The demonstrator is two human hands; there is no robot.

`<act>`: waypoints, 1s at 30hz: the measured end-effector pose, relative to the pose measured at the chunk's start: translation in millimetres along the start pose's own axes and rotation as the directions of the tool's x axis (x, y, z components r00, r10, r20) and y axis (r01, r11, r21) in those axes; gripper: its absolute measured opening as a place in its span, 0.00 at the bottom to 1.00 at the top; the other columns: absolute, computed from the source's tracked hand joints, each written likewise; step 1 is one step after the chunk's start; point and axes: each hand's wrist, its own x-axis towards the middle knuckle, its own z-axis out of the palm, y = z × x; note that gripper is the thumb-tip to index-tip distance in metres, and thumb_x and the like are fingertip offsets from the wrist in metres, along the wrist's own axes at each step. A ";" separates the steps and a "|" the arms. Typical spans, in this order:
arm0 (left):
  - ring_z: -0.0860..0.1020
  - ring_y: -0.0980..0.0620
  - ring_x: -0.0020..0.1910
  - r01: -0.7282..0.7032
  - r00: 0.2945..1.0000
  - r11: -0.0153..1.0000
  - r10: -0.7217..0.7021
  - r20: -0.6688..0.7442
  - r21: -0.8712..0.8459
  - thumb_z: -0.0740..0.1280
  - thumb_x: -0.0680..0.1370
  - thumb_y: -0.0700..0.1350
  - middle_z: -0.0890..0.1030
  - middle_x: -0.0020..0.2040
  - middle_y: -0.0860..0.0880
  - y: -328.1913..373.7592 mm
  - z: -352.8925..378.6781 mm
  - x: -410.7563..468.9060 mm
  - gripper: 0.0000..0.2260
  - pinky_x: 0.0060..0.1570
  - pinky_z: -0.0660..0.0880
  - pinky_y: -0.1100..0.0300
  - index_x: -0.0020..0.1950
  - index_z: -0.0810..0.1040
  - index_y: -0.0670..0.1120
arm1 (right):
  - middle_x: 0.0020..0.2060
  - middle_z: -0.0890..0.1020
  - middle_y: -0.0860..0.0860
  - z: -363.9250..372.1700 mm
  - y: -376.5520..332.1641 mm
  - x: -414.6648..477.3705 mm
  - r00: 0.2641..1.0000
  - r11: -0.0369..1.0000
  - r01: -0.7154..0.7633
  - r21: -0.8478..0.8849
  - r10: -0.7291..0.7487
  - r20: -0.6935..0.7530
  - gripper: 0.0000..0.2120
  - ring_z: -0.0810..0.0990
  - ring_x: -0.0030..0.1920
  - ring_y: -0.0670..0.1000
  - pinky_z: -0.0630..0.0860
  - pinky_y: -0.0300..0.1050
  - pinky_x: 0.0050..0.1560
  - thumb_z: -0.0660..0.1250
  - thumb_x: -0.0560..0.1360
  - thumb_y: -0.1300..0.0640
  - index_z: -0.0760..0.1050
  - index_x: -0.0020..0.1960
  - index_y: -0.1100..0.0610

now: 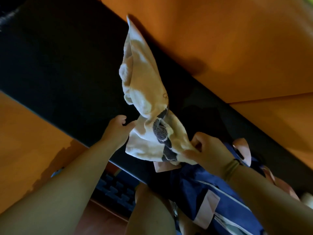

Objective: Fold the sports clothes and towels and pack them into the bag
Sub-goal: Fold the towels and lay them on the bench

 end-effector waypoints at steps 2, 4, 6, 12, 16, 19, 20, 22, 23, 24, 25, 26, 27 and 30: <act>0.72 0.45 0.63 -0.006 0.999 0.999 0.005 0.039 0.037 0.65 0.78 0.53 0.71 0.67 0.43 4.6 5.7 6.8 0.25 0.57 0.68 0.55 0.71 0.66 0.42 | 0.31 0.75 0.53 -4.0 -2.7 7.8 0.994 0.998 -0.052 -0.033 0.055 0.096 0.17 0.71 0.32 0.49 0.68 0.43 0.35 0.70 0.70 0.45 0.72 0.38 0.59; 0.75 0.47 0.54 -0.057 0.997 0.996 0.054 0.049 0.067 0.65 0.78 0.52 0.76 0.58 0.44 11.0 10.9 11.5 0.21 0.54 0.71 0.54 0.66 0.71 0.40 | 0.27 0.71 0.51 -11.8 -9.1 25.4 0.993 0.992 -0.110 0.055 0.107 0.057 0.19 0.69 0.30 0.50 0.66 0.43 0.32 0.64 0.74 0.44 0.68 0.33 0.56; 0.77 0.46 0.50 -0.098 0.994 0.991 0.093 0.059 0.087 0.66 0.77 0.51 0.77 0.50 0.46 15.1 14.9 17.5 0.18 0.51 0.73 0.52 0.61 0.75 0.41 | 0.29 0.71 0.49 -18.1 -12.8 52.6 0.990 0.988 -0.117 0.100 0.124 -0.063 0.17 0.69 0.30 0.48 0.64 0.41 0.32 0.62 0.77 0.46 0.69 0.36 0.56; 0.69 0.50 0.32 -0.118 0.993 0.967 0.122 0.000 0.225 0.69 0.75 0.52 0.69 0.32 0.49 10.1 24.6 36.7 0.15 0.33 0.64 0.58 0.36 0.69 0.46 | 0.55 0.75 0.52 5.4 -16.0 122.6 0.982 0.983 -0.184 -0.006 0.184 0.050 0.22 0.75 0.49 0.51 0.72 0.44 0.44 0.68 0.75 0.52 0.66 0.66 0.56; 0.66 0.50 0.32 -0.090 0.994 0.966 0.104 -0.044 0.241 0.65 0.77 0.49 0.64 0.33 0.49 2.2 28.7 39.1 0.17 0.30 0.59 0.59 0.32 0.64 0.47 | 0.49 0.79 0.54 25.7 -17.2 136.8 0.965 0.957 -0.253 -0.143 0.261 0.036 0.10 0.78 0.44 0.52 0.76 0.43 0.39 0.62 0.77 0.60 0.74 0.57 0.55; 0.65 0.50 0.33 -0.060 0.995 0.990 0.069 -0.068 0.124 0.64 0.78 0.46 0.65 0.35 0.47 -1.3 22.5 29.0 0.13 0.32 0.60 0.57 0.37 0.64 0.44 | 0.47 0.79 0.54 25.6 -18.3 125.9 0.970 0.959 -0.210 -0.188 0.228 0.084 0.11 0.77 0.46 0.55 0.75 0.47 0.49 0.59 0.78 0.56 0.77 0.53 0.60; 0.65 0.50 0.33 -0.057 0.995 0.994 0.064 -0.076 0.093 0.64 0.77 0.45 0.65 0.35 0.47 -2.6 17.3 24.0 0.12 0.33 0.60 0.57 0.38 0.64 0.43 | 0.45 0.77 0.55 22.4 -18.6 119.7 0.978 0.969 -0.188 -0.159 0.199 0.056 0.11 0.75 0.45 0.55 0.72 0.47 0.49 0.58 0.79 0.55 0.76 0.50 0.59; 0.62 0.50 0.33 -0.068 0.991 0.996 0.075 -0.113 0.058 0.64 0.77 0.42 0.63 0.35 0.46 -4.1 3.1 13.0 0.12 0.32 0.59 0.56 0.38 0.63 0.44 | 0.42 0.74 0.54 12.4 -18.7 106.7 0.986 0.985 -0.166 -0.038 0.164 -0.041 0.08 0.71 0.42 0.53 0.68 0.44 0.43 0.58 0.79 0.55 0.71 0.44 0.56; 0.61 0.50 0.32 -0.081 0.987 0.996 0.087 -0.136 0.044 0.64 0.77 0.41 0.62 0.34 0.47 -4.2 -4.7 7.2 0.13 0.32 0.57 0.56 0.37 0.61 0.44 | 0.40 0.73 0.53 6.5 -17.9 99.9 0.982 0.986 -0.160 0.045 0.164 -0.094 0.09 0.70 0.38 0.51 0.67 0.42 0.39 0.58 0.79 0.55 0.69 0.41 0.54; 0.61 0.50 0.31 -0.098 0.982 0.995 0.101 -0.160 0.028 0.64 0.76 0.40 0.61 0.33 0.47 -3.0 -12.8 1.0 0.14 0.32 0.57 0.56 0.36 0.60 0.45 | 0.36 0.71 0.51 0.6 -17.3 93.4 0.976 0.979 -0.154 0.135 0.172 -0.134 0.11 0.68 0.34 0.49 0.65 0.41 0.35 0.58 0.79 0.56 0.66 0.37 0.53; 0.60 0.50 0.30 -0.113 0.976 0.993 0.114 -0.183 0.015 0.64 0.76 0.39 0.61 0.32 0.47 -0.3 -20.6 -5.7 0.15 0.31 0.57 0.56 0.35 0.60 0.45 | 0.32 0.69 0.50 -6.5 -17.1 85.2 0.970 0.961 -0.142 0.237 0.183 -0.161 0.14 0.65 0.30 0.47 0.63 0.41 0.30 0.58 0.78 0.58 0.63 0.34 0.52; 0.61 0.50 0.30 -0.128 0.969 0.992 0.126 -0.211 0.007 0.64 0.76 0.39 0.62 0.31 0.47 3.5 -28.6 -12.7 0.15 0.30 0.57 0.56 0.35 0.60 0.45 | 0.29 0.66 0.50 -15.1 -18.2 76.6 0.965 0.930 -0.125 0.345 0.195 -0.176 0.16 0.63 0.26 0.46 0.60 0.42 0.28 0.59 0.77 0.59 0.61 0.32 0.52; 0.62 0.50 0.30 -0.139 0.961 0.990 0.134 -0.243 -0.004 0.65 0.76 0.39 0.63 0.31 0.47 7.8 -36.2 -19.9 0.15 0.30 0.58 0.56 0.34 0.61 0.45 | 0.27 0.64 0.50 -25.1 -19.2 66.5 0.960 0.889 -0.107 0.445 0.209 -0.187 0.16 0.62 0.24 0.46 0.59 0.42 0.28 0.59 0.77 0.61 0.61 0.31 0.53; 0.66 0.50 0.32 -0.170 0.944 0.977 0.125 -0.305 -0.125 0.66 0.76 0.39 0.67 0.33 0.47 23.7 -57.9 -43.6 0.12 0.34 0.63 0.56 0.36 0.65 0.47 | 0.33 0.72 0.56 -58.4 -21.9 32.2 0.947 0.653 -0.041 0.756 0.267 -0.180 0.09 0.74 0.35 0.53 0.72 0.48 0.37 0.60 0.76 0.64 0.68 0.37 0.59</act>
